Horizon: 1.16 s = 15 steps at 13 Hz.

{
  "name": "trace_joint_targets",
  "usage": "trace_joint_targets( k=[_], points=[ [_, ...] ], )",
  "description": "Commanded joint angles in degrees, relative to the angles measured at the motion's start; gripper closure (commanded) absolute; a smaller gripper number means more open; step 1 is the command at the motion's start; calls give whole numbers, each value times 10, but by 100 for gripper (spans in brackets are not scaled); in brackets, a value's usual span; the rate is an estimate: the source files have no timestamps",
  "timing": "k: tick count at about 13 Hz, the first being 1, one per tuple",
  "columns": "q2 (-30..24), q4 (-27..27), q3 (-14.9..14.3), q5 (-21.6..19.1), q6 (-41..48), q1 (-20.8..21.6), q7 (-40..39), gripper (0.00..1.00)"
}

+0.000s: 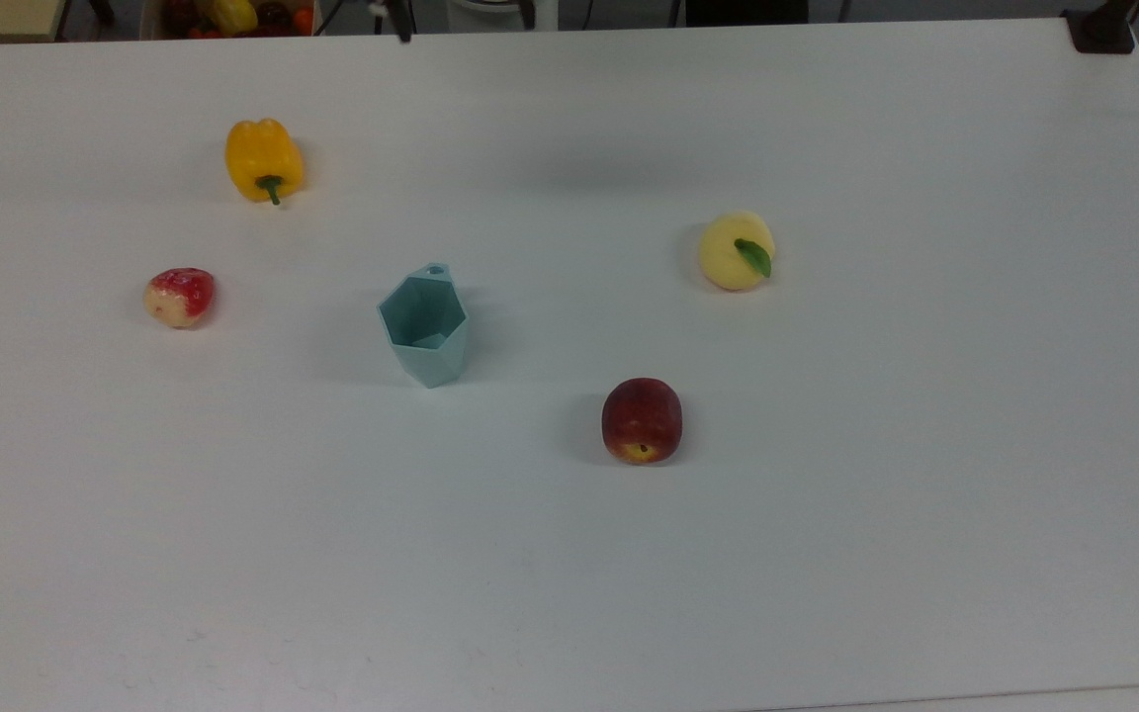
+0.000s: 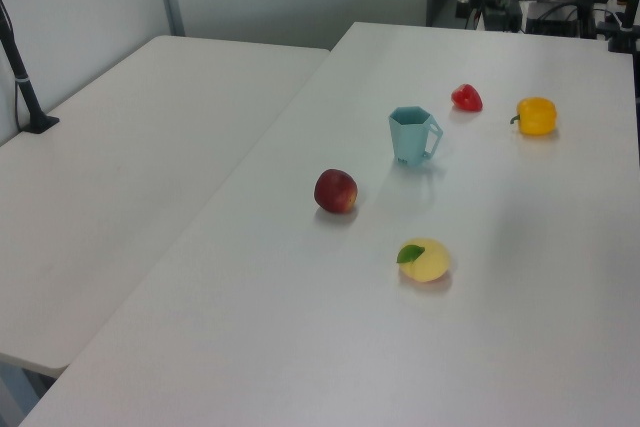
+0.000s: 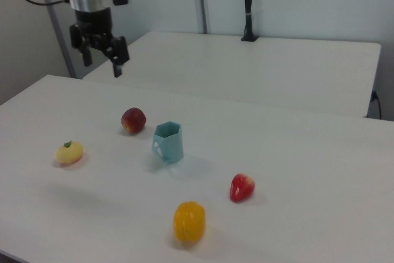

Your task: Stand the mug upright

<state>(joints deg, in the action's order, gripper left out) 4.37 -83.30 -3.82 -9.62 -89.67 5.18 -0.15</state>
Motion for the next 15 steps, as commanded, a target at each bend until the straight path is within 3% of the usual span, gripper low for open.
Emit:
trace_joint_targets(
  k=[1, 6, 9, 15],
  points=[
    [-60, -37, 69, 8, 56, -62, 52, 0],
    [-67, -77, 69, 31, -21, -51, 23, 0],
    [-66, -90, 48, 51, -65, -24, -6, 0],
    [-65, -96, 40, 52, -104, -23, -6, 0]
  ],
)
